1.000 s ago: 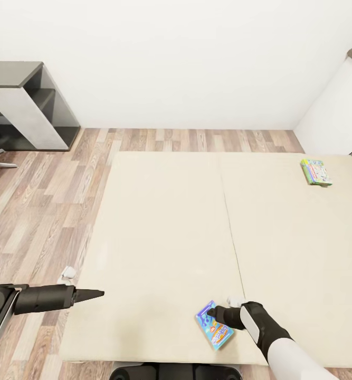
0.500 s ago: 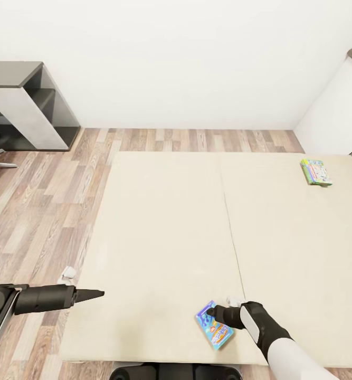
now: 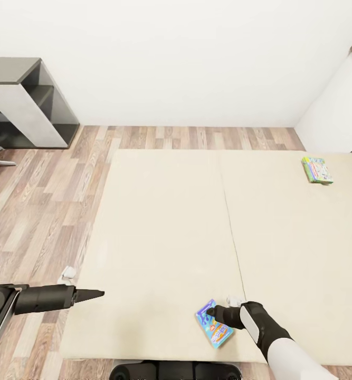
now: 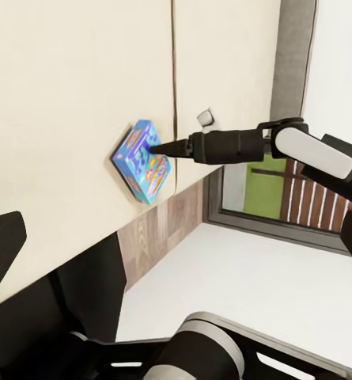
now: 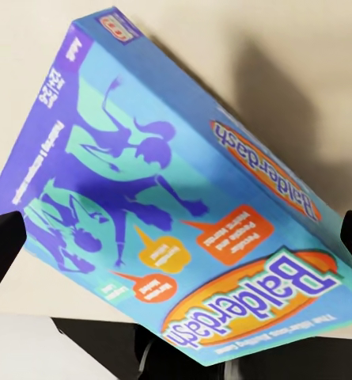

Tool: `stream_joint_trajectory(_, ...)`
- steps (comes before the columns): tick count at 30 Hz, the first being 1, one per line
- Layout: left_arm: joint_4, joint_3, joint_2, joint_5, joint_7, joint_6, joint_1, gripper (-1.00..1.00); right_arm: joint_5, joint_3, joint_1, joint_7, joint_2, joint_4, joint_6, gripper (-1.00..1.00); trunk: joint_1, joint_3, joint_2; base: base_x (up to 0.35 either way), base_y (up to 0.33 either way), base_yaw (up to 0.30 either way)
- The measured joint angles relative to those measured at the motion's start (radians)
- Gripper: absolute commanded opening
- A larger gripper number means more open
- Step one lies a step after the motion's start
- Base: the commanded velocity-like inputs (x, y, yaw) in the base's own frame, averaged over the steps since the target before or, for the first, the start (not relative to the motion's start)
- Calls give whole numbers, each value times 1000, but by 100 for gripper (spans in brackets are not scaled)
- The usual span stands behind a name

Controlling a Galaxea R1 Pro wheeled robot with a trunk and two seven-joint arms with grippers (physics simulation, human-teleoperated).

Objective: Put all the toys in the child's room - the three board games (two on the bed and one on the table), the two jigsaw puzzles on the table, and the tennis ball on the table - inside the toy box on the table in the child's room.

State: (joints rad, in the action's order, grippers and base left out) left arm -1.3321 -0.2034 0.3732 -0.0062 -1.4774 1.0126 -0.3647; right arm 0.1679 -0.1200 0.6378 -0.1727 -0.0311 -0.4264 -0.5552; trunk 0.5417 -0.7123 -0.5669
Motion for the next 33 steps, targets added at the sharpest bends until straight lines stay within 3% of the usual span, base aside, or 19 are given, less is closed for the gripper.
stream_joint_trajectory(23,0,1,-1,-1,1,0,0,100,0,0,0,5,0,0,1,100,0,-38,0,0,0,0)
stream_joint_trajectory(33,0,1,-1,0,1,0,0,100,0,0,0,5,0,0,2,100,0,-41,0,0,0,0)
